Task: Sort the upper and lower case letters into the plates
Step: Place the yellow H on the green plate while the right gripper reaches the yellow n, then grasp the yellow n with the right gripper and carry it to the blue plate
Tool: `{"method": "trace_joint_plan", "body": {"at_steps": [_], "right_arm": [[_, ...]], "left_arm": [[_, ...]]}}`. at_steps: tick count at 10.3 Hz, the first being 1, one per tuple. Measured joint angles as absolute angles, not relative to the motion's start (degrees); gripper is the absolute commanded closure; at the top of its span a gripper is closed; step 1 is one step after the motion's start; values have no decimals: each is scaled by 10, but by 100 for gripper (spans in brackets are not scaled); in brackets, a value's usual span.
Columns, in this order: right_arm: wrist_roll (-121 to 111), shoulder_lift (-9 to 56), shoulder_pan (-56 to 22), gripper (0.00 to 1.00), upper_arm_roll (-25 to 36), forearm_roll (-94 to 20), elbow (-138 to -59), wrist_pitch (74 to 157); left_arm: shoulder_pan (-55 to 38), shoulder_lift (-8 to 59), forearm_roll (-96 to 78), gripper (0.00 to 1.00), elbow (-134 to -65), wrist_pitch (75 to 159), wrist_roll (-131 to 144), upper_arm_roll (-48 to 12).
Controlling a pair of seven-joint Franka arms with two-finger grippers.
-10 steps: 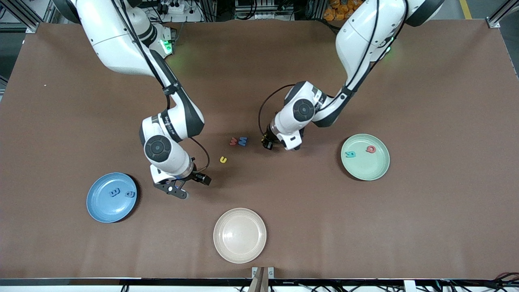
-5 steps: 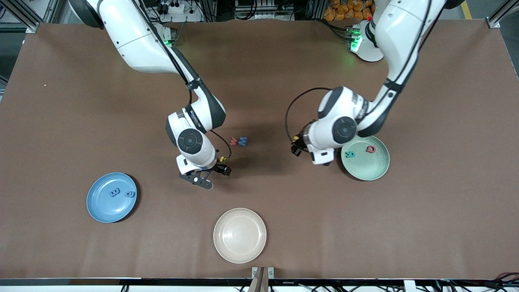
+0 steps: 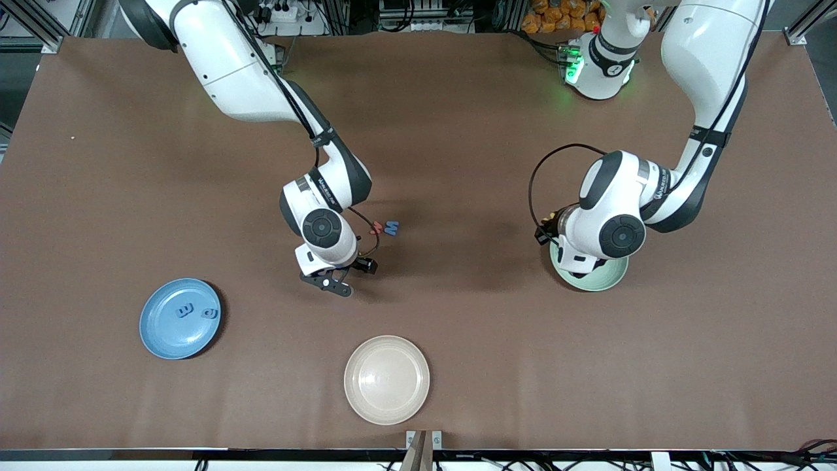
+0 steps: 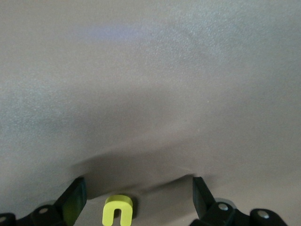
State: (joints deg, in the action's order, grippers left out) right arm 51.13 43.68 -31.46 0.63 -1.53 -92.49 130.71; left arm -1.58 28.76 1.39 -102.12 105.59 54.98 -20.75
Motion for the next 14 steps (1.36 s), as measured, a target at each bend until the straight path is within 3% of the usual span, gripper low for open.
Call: {"method": "trace_joint_plan", "body": {"at_steps": [5,8,9,10,14], "right_arm": [[555,437,-333,0,5,-23,-929,1342],[558,433,-334,0,6,-23,-943,1357],[558,430,-334,0,7,-23,-945,1357],[558,427,-334,0,8,-23,-948,1357],[558,420,-334,0,9,-24,-953,1358]], "left_arm": [[93,298,20,100,-1050,1073,327,-206],[99,327,20,88,-1051,1114,317,-210],[97,331,20,63,-1051,1115,317,-211],[97,331,20,1,-1051,1116,317,-212],[98,331,20,0,-1051,1116,317,-212]]}}
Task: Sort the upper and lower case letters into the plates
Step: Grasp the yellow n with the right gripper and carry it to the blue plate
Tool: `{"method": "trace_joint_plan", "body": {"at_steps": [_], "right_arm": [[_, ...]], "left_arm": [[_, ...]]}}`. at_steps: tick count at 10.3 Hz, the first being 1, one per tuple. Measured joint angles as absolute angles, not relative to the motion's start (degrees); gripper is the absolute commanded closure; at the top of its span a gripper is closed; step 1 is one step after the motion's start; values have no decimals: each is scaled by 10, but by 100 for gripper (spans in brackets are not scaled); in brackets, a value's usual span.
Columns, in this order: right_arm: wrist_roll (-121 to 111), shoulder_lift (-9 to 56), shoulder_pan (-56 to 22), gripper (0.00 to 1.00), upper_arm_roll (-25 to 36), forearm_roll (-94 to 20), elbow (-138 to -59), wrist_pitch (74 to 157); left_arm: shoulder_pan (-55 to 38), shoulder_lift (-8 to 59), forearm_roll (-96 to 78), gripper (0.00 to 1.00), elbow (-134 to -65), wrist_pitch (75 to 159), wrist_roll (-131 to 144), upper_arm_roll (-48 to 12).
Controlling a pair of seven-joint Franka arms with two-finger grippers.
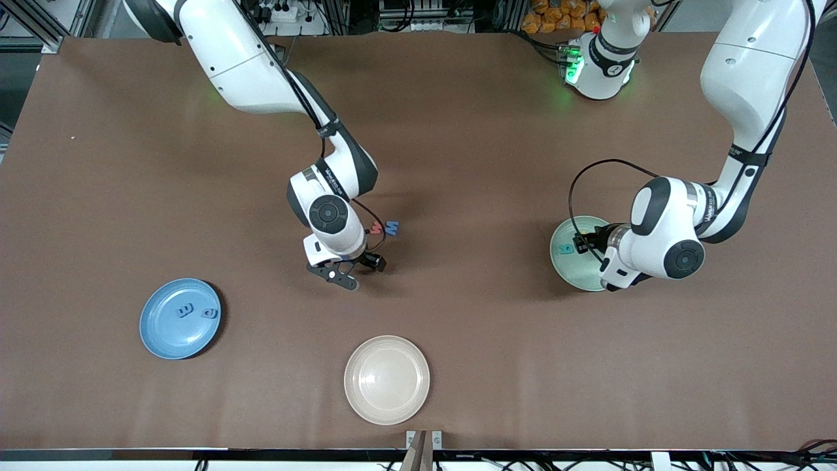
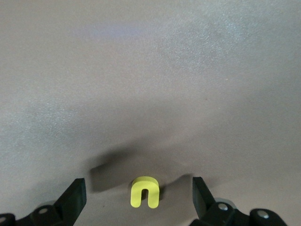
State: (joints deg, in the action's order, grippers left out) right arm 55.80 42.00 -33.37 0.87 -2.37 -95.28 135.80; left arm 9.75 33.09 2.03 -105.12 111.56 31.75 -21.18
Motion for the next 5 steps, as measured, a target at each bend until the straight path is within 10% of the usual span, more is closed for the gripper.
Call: {"method": "trace_joint_plan", "body": {"at_steps": [1,2,3,5], "right_arm": [[558,420,-334,15,9,-24,-953,1358],[558,420,-334,82,9,-24,-955,1358],[558,420,-334,100,9,-24,-961,1364],[558,410,-334,100,8,-24,-977,1391]], "left_arm": [[97,331,20,0,-1051,1116,317,-212],[97,331,20,0,-1051,1116,318,-213],[96,331,20,0,-1051,1116,321,-214],[86,331,20,0,-1049,1116,337,-217]]}}
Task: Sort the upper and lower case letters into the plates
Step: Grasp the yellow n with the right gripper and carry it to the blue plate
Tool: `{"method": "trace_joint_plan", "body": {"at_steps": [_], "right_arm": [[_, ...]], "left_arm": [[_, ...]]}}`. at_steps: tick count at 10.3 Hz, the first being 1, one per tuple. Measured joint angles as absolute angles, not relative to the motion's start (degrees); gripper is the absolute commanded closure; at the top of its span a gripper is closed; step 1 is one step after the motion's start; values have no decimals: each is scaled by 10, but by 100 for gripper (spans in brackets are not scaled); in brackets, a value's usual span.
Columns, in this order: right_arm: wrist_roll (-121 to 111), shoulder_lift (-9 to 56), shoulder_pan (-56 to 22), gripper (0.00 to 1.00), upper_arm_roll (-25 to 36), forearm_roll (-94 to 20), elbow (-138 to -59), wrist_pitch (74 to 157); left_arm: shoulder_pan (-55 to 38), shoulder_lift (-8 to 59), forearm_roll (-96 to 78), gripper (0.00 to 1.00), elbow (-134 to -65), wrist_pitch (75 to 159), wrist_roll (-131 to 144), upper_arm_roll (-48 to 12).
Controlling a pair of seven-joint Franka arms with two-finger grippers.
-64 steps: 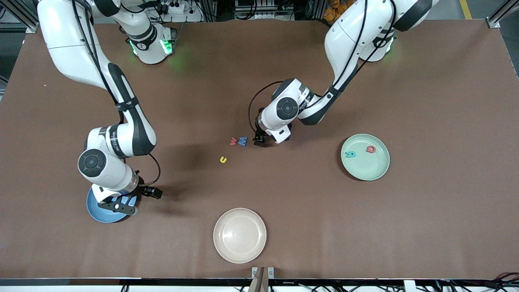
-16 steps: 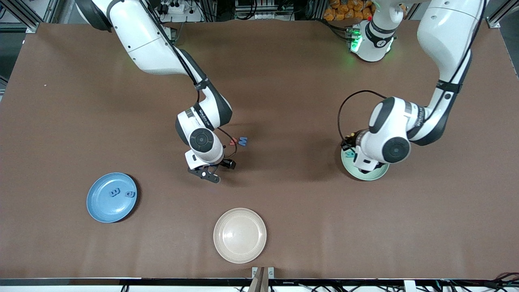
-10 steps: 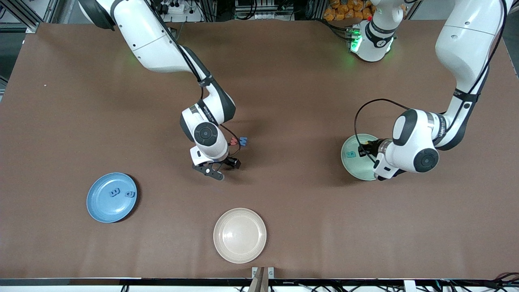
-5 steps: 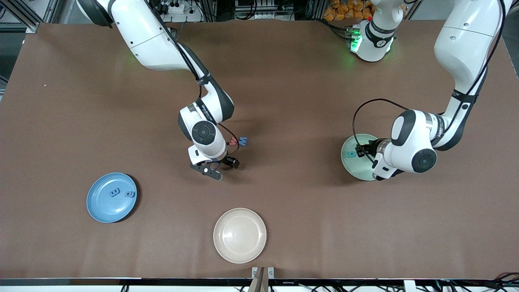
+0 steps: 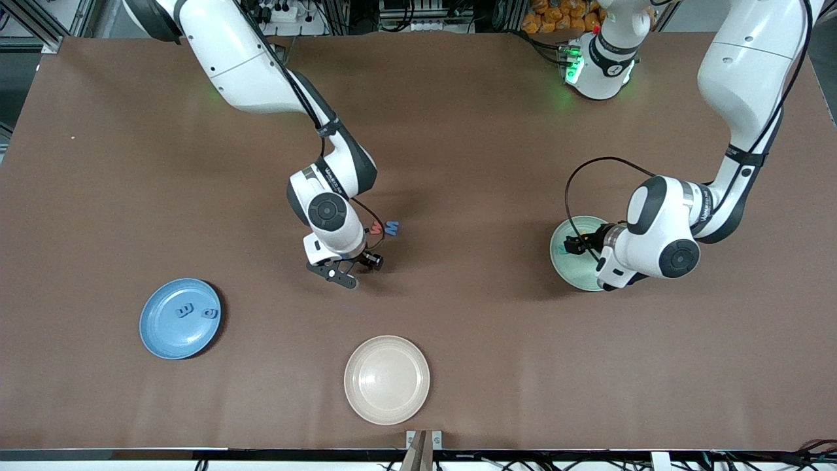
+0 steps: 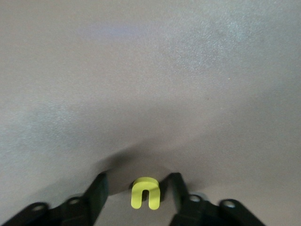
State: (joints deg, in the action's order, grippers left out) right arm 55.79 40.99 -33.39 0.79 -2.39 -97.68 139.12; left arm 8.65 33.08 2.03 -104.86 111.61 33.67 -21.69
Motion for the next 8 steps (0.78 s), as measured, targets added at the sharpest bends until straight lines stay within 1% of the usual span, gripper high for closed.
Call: {"method": "trace_joint_plan", "body": {"at_steps": [3,8], "right_arm": [[554,393,-333,100,10,-24,-1005,1407],[537,389,-325,100,12,-24,-1003,1419]], "left_arm": [[73,331,20,0,-1044,1117,349,-217],[73,331,20,0,-1043,1117,349,-217]]}}
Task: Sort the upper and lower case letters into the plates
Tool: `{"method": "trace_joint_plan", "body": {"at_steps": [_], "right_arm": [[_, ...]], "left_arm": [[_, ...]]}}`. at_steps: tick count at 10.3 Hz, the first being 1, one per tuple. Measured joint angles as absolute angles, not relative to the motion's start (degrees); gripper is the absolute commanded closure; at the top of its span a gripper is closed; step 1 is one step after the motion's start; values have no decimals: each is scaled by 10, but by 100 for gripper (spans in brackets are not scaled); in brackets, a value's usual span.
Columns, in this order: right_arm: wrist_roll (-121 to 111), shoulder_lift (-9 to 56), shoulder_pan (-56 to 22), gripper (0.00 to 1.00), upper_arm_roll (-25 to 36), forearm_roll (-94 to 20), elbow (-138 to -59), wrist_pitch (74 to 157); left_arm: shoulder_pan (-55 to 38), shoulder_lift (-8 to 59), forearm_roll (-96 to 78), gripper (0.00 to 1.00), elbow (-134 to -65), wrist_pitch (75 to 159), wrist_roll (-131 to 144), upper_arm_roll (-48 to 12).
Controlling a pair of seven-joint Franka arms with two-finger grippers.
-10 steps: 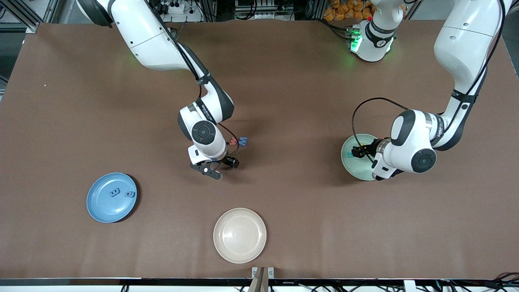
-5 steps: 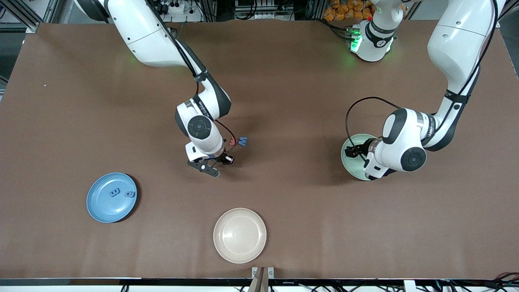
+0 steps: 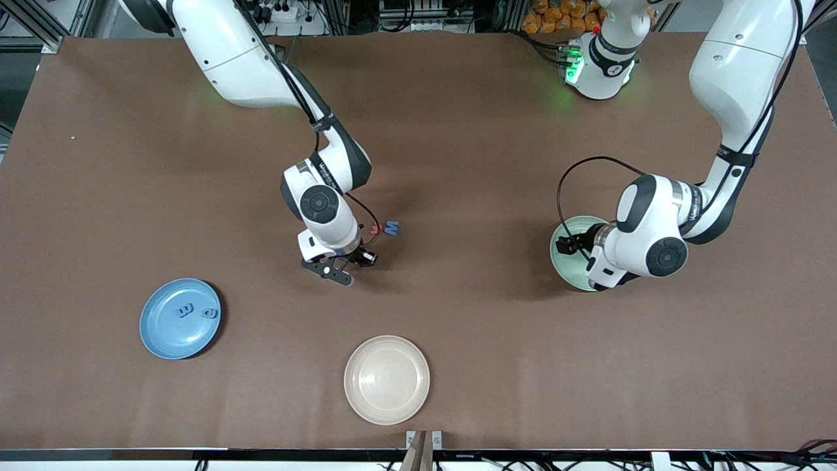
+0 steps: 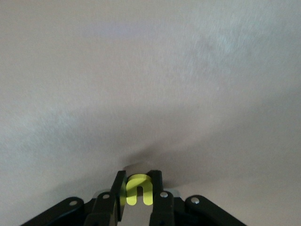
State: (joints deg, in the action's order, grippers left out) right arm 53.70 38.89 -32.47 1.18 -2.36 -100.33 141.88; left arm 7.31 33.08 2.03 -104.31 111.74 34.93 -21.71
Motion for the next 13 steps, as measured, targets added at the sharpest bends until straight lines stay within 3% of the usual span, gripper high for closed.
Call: {"method": "trace_joint_plan", "body": {"at_steps": [6,11,12,13], "right_arm": [[274,369,-161,100,24,-18,-951,1363],[49,371,-45,100,50,75,-947,1359],[8,371,-26,84,51,80,-944,1360],[-29,373,-8,1,51,80,-937,1360]], "left_arm": [[73,331,20,0,-1042,1118,349,-217],[73,331,20,0,-1042,1118,349,-216],[73,331,20,0,-1042,1118,349,-216],[73,331,20,0,-1042,1118,349,-216]]}}
